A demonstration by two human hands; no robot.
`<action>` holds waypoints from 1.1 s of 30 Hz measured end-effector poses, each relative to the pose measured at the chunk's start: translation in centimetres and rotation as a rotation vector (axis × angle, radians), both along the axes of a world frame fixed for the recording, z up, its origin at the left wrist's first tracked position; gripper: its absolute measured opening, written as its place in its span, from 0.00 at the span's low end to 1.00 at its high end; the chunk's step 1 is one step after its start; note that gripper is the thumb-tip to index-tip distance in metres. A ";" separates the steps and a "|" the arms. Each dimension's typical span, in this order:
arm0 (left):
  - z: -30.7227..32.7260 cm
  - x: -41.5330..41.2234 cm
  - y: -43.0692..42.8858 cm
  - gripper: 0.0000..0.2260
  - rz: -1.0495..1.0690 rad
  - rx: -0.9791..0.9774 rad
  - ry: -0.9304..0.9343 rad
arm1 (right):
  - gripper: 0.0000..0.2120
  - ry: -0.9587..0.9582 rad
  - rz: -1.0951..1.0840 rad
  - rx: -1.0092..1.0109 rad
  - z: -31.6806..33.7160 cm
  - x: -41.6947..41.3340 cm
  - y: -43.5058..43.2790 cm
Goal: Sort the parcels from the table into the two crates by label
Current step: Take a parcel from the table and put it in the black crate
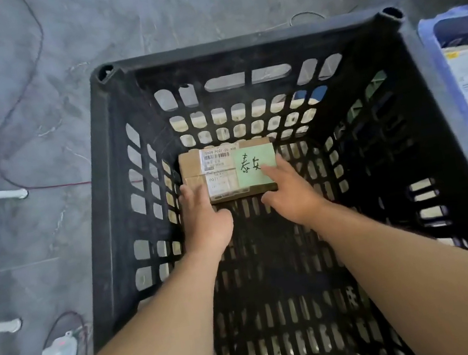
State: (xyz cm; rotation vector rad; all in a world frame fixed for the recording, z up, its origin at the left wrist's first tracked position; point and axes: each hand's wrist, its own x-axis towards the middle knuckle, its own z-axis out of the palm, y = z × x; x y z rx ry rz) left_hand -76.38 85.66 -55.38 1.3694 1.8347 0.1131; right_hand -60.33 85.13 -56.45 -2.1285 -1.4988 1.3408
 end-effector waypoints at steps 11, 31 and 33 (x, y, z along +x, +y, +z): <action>8.4 0.7 -5.0 0.34 -0.220 -0.001 0.141 | 0.34 -0.286 0.077 -0.010 11.2 1.1 -6.2; 37.2 10.1 -23.2 0.38 -0.080 0.457 0.259 | 0.31 -0.277 -0.015 0.459 39.7 11.3 -23.8; 38.8 11.1 -24.3 0.38 -0.133 0.508 0.250 | 0.30 -0.285 -0.026 0.527 41.4 11.7 -25.1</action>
